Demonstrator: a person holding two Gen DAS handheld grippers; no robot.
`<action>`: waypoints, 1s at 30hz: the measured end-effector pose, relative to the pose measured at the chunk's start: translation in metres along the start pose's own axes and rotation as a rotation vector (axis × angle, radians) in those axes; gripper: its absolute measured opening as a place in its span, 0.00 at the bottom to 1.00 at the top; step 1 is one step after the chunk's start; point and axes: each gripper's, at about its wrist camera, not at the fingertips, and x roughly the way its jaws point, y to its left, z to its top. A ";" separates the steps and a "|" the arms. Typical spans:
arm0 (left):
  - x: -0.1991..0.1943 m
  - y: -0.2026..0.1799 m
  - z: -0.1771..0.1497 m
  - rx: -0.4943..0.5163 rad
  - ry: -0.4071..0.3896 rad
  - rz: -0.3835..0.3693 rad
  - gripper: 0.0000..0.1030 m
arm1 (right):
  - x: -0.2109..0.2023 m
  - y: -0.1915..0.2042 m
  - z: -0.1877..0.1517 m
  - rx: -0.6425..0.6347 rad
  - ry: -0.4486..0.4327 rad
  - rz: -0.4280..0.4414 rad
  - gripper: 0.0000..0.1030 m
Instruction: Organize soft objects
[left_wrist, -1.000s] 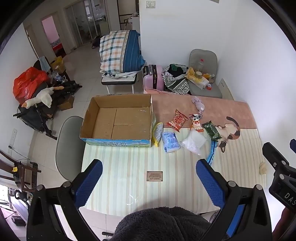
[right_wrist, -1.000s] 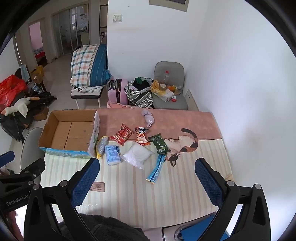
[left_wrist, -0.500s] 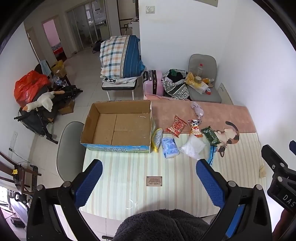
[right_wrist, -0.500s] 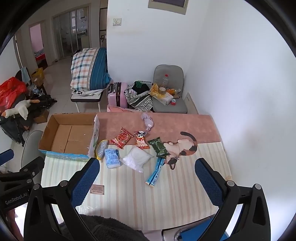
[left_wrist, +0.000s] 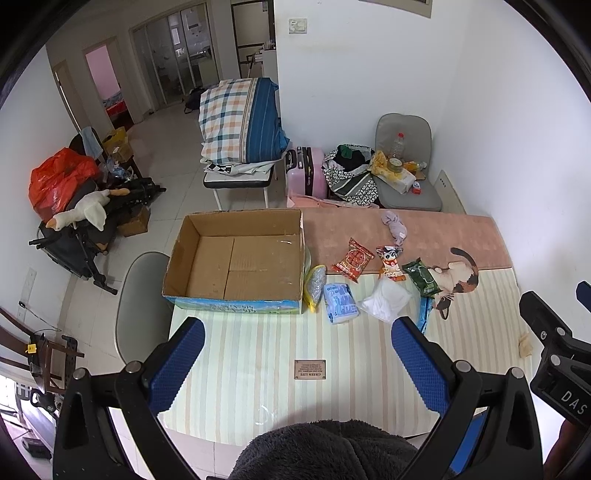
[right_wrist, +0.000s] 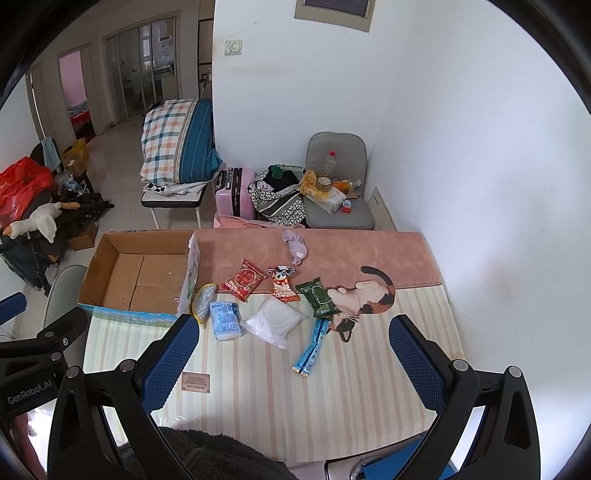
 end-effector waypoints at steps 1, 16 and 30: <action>0.000 -0.001 0.000 0.000 0.001 0.000 1.00 | 0.000 0.000 0.000 -0.001 0.000 0.000 1.00; 0.000 0.001 0.003 0.001 -0.004 0.000 1.00 | 0.000 0.003 0.004 -0.004 -0.004 0.004 1.00; -0.003 0.001 0.007 -0.002 -0.023 0.004 1.00 | -0.002 0.004 0.004 0.002 -0.019 0.002 1.00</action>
